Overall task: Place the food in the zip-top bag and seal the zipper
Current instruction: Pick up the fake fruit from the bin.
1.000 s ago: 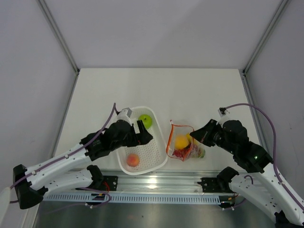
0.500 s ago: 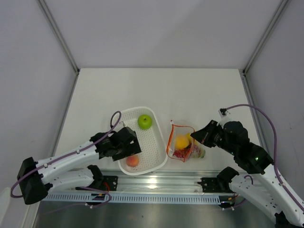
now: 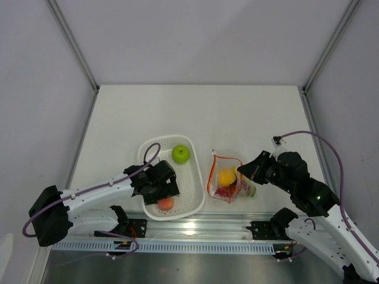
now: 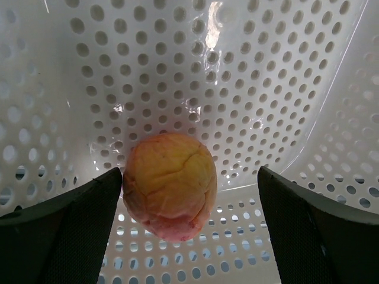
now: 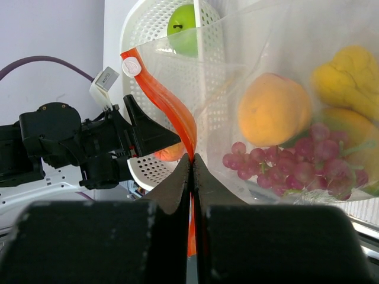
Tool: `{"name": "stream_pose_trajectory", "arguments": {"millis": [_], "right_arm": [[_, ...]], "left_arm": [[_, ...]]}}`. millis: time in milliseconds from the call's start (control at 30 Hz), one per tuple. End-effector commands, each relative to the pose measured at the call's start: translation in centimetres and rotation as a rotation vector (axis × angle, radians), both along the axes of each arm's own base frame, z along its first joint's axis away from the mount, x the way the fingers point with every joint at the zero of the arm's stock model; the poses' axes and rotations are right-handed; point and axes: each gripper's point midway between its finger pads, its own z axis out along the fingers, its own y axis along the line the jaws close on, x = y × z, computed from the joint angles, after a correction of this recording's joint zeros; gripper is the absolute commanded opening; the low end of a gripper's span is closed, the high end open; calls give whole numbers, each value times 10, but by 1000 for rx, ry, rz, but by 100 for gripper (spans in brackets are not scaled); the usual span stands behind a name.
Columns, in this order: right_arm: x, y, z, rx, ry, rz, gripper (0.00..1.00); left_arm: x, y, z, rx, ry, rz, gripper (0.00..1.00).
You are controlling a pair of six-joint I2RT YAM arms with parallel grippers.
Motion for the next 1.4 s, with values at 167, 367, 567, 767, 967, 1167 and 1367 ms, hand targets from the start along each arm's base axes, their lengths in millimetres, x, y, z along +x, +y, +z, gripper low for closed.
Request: {"name": "stream_pose_trajectory", "arguments": {"millis": [167,367,567,767,967,1167,1367], "right_arm": [[4,1,6,14,-23,-6,0],[4,-1,6,12,-26,-13,0],[6,0,6,10,-28,-15,0],[5,0,5,11,-25,-17,0],[5,-1,5,8,-24,-17,0],[6,-1,1,-2,-18,-18,0],[5,1,1,10,-12,-9,0]], "left_arm": [[2,-23,1,-105,-22,-38,90],[0,-27,0,-150,-58,-67,81],[1,-32,2,-173,-98,-95,68],[5,-39,10,-213,-145,-125,50],[14,-48,35,-276,-246,-178,31],[30,-58,97,-357,-427,-259,5],[35,-82,175,-525,-594,-355,1]]}}
